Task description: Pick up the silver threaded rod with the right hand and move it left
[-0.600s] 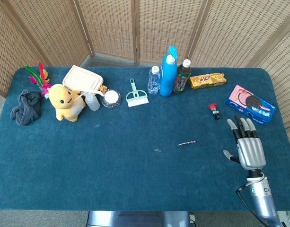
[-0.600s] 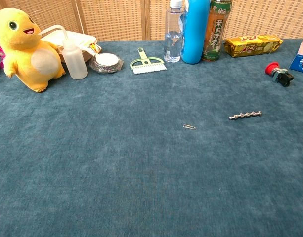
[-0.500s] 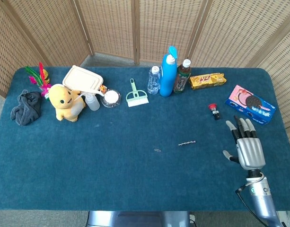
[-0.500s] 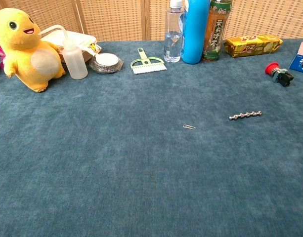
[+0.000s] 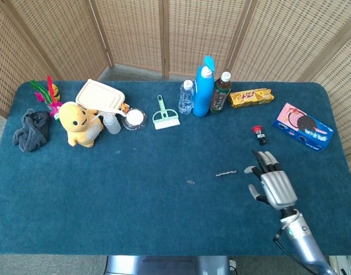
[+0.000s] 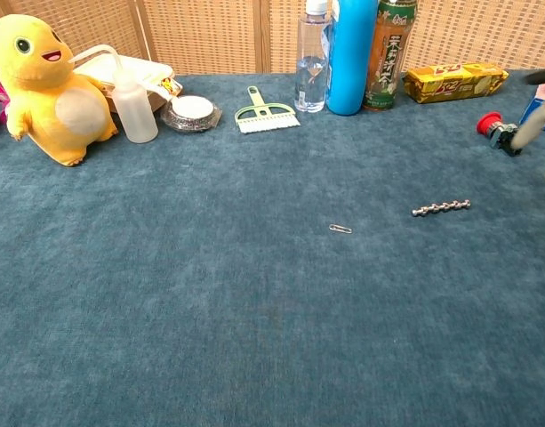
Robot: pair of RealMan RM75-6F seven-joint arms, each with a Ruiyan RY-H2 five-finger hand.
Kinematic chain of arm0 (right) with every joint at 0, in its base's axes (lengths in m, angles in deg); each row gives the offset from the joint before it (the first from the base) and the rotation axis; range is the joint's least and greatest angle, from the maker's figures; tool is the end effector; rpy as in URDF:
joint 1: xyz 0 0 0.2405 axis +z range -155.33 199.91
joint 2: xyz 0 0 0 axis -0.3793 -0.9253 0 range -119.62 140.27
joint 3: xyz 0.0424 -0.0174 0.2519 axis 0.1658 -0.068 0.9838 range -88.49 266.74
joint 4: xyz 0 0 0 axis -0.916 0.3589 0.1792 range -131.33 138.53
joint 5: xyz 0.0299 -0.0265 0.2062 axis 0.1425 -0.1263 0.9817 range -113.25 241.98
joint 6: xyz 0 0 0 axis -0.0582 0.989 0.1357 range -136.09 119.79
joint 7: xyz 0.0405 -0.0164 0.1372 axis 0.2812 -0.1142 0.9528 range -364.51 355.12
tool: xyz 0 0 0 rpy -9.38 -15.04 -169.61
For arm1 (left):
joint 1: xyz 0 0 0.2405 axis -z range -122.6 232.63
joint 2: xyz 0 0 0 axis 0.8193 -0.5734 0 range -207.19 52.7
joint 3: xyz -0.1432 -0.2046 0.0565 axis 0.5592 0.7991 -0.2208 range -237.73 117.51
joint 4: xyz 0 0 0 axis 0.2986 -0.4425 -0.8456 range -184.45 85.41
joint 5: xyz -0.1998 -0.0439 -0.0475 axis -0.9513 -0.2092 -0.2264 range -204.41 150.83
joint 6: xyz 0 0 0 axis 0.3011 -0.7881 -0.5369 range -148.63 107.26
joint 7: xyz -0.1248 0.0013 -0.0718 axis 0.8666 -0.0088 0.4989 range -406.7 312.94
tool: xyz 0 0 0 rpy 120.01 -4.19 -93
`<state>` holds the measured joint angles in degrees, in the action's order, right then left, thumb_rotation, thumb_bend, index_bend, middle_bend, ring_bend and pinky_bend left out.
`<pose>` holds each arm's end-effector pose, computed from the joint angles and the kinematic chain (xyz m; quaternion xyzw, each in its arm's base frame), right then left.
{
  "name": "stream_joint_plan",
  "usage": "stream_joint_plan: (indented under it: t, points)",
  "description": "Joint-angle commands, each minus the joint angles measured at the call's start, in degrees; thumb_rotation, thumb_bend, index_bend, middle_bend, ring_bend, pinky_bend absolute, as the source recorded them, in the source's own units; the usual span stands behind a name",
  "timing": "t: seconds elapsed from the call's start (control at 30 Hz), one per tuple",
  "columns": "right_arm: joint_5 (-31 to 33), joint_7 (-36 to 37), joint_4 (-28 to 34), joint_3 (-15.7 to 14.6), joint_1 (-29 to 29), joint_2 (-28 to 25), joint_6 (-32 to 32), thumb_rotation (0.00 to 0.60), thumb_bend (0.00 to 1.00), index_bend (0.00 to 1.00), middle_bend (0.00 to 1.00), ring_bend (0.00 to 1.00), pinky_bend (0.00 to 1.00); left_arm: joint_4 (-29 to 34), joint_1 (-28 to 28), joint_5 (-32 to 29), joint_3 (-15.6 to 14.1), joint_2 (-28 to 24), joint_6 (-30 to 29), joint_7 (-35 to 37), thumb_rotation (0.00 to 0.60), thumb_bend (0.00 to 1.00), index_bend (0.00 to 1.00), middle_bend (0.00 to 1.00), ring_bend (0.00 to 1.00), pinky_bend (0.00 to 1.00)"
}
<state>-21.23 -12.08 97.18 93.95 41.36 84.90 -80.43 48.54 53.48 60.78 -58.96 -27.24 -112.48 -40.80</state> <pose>-0.2376 -0.2490 0.0742 0.6774 -0.3788 0.4194 0.4709 -0.3120 0.1396 0.2361 -0.5735 -0.3728 -0.3770 0.6245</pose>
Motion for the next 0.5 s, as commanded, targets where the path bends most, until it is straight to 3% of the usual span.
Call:
stream_joint_plan:
  t: [0.03,0.5]
  points:
    - [1.31,-3.03,0.94,0.86,2.68,1.59,3.89,0.600,0.45,0.35,0.03,0.00,0.00,0.31,-0.12,-0.08,-0.17,-0.11,0.13,-0.20,0.600,0.37,0.00,0.00,0.00,0.05]
    - [11.07,-12.81,-0.02,2.62,9.69,5.75,15.32,0.600,0.45,0.25,0.00,0.00,0.00,0.30,-0.23,-0.28,-0.53,-0.43,0.95,0.56,0.600,0.37,0.00,0.00,0.00,0.05]
